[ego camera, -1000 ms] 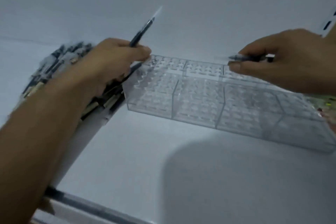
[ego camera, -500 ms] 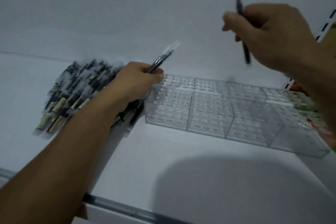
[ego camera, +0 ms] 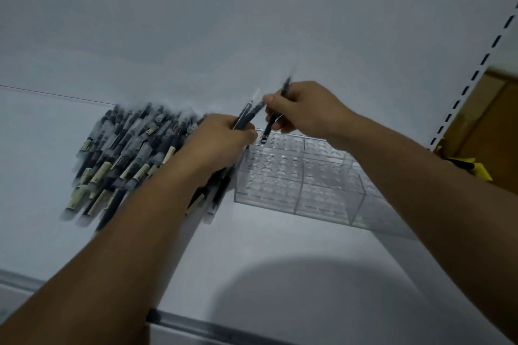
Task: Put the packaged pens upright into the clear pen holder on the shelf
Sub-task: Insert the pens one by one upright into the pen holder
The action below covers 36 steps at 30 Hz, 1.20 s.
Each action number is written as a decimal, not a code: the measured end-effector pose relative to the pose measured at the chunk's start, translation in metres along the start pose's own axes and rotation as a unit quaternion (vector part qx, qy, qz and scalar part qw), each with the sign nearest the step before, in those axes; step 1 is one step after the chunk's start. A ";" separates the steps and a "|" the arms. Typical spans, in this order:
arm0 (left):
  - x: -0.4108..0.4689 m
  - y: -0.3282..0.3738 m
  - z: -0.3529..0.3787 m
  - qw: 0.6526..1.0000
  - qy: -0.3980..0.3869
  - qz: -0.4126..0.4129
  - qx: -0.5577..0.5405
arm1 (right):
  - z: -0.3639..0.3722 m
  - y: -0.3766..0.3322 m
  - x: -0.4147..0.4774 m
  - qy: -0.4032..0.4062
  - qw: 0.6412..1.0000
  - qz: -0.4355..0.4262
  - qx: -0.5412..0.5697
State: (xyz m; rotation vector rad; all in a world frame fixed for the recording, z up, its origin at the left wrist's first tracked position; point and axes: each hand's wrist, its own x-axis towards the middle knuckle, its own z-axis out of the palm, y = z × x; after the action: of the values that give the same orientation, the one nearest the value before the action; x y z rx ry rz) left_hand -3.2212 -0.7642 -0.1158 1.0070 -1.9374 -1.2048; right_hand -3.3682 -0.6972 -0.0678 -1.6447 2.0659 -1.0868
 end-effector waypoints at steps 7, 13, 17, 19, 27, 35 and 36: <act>-0.002 0.006 -0.001 0.994 0.061 0.031 -0.081 | 0.012 -0.005 0.000 -0.030 0.991 -0.009 -0.133; -0.015 0.019 0.000 0.985 0.097 0.079 -0.118 | 0.010 -0.009 -0.002 -0.019 0.984 0.002 -0.177; -0.023 0.032 -0.006 0.984 0.103 0.071 -0.127 | 0.013 -0.010 0.003 -0.029 0.977 0.008 -0.209; -0.029 0.041 -0.009 0.984 0.103 0.053 -0.138 | 0.015 -0.011 0.003 -0.051 0.972 0.015 -0.231; -0.109 0.048 -0.003 0.982 0.083 0.037 -0.165 | -0.013 -0.019 -0.067 0.044 0.980 0.021 -0.194; -0.173 0.066 -0.007 0.987 -0.039 0.043 -0.153 | -0.025 -0.057 -0.155 -0.021 0.990 0.004 0.142; -0.174 0.063 -0.007 0.986 -0.047 0.045 -0.154 | -0.021 -0.061 -0.155 -0.040 0.986 -0.003 0.162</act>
State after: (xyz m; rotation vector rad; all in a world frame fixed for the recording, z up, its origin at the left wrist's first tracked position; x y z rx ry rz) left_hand -3.1449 -0.6003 -0.0755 0.7063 -1.7739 -1.4663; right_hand -3.2910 -0.5501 -0.0457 -1.5075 1.7256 -1.2592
